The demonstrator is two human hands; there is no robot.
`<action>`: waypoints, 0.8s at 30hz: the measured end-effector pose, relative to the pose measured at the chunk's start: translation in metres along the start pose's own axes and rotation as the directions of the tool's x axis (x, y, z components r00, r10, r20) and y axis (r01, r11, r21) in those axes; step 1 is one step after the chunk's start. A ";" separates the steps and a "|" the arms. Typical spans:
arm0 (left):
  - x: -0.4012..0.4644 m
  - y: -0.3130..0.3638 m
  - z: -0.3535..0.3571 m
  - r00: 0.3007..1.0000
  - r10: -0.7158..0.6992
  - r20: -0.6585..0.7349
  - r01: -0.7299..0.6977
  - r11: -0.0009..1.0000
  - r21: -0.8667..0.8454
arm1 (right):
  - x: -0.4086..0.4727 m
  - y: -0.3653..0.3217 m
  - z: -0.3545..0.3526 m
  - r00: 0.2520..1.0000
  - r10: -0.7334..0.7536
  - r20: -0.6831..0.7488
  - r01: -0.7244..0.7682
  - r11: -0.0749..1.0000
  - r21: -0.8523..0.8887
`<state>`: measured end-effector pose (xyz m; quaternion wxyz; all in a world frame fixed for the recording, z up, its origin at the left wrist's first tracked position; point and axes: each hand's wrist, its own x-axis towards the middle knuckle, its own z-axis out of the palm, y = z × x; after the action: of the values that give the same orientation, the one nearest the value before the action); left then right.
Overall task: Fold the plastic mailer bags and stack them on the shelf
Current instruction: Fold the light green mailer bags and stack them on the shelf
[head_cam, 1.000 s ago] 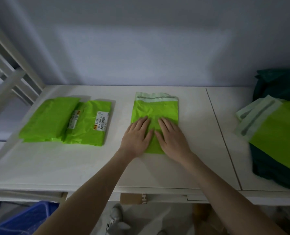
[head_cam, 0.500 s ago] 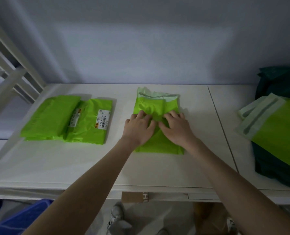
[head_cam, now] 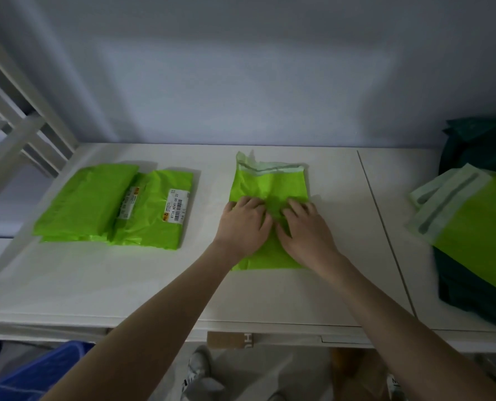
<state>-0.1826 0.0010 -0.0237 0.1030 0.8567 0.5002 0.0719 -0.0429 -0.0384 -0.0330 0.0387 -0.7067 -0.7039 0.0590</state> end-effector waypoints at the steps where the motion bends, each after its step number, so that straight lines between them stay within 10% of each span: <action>1: -0.002 -0.001 0.002 1.000 0.005 0.010 -0.005 1.000 -0.003 | -0.001 -0.001 0.000 1.000 -0.007 -0.014 0.007 1.000 0.002; 14: -0.007 -0.016 0.019 0.979 0.057 0.194 -0.035 0.993 -0.114 | -0.002 -0.004 0.017 1.000 0.009 -0.026 -0.007 0.995 0.095; 24: -0.017 -0.019 0.035 0.999 0.019 0.031 -0.017 0.997 -0.077 | -0.013 -0.008 0.028 0.995 0.092 -0.036 -0.088 0.990 0.111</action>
<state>-0.1987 -0.0082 -0.0624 0.1430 0.8576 0.4877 0.0784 -0.0544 -0.0524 -0.0595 0.0891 -0.7356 -0.6662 0.0844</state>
